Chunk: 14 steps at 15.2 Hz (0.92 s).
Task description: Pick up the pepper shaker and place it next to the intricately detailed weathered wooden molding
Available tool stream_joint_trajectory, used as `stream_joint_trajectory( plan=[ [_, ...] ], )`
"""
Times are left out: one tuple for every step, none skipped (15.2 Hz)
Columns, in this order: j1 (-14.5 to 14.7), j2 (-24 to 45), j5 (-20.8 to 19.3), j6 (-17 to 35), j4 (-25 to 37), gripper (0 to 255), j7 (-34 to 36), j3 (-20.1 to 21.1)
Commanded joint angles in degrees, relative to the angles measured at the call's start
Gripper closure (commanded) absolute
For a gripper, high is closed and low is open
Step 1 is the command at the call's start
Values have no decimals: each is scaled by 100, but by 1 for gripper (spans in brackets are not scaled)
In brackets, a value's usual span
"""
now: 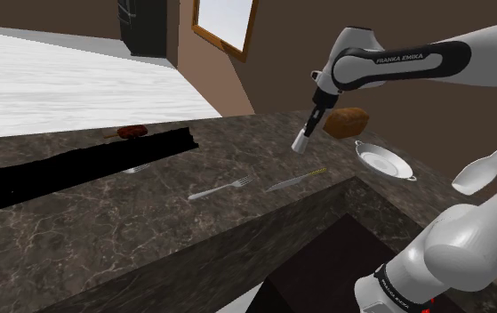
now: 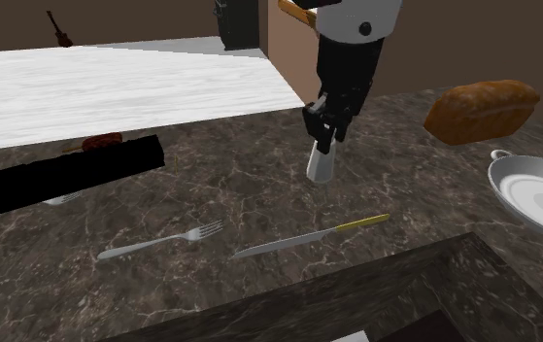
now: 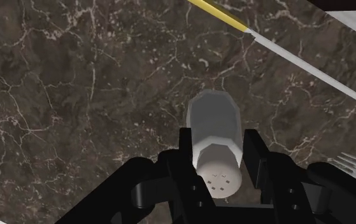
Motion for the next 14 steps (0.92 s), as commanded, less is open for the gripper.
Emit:
stream_joint_trajectory(
  plan=[
    [1,-53,0,-162,107,255,-7,4],
    [2,-72,2,-240,167,255,-10,7],
    [3,-89,3,-318,228,255,-13,9],
    [4,-104,4,-396,290,255,-16,12],
    [5,-119,6,-474,353,255,-19,14],
    [6,-132,8,-551,418,255,-22,16],
    [7,-144,9,-629,484,255,-26,19],
    [8,-154,11,-706,550,255,-29,21],
    [9,-164,13,-783,618,255,-32,23],
    [10,-172,14,-860,687,255,-36,25],
    [11,-179,16,-937,758,255,-39,28],
    [12,-184,18,-1014,829,255,-43,30],
    [13,-189,20,-1091,902,255,-47,32],
    [13,-190,20,-1104,913,255,-47,32]
  ],
)
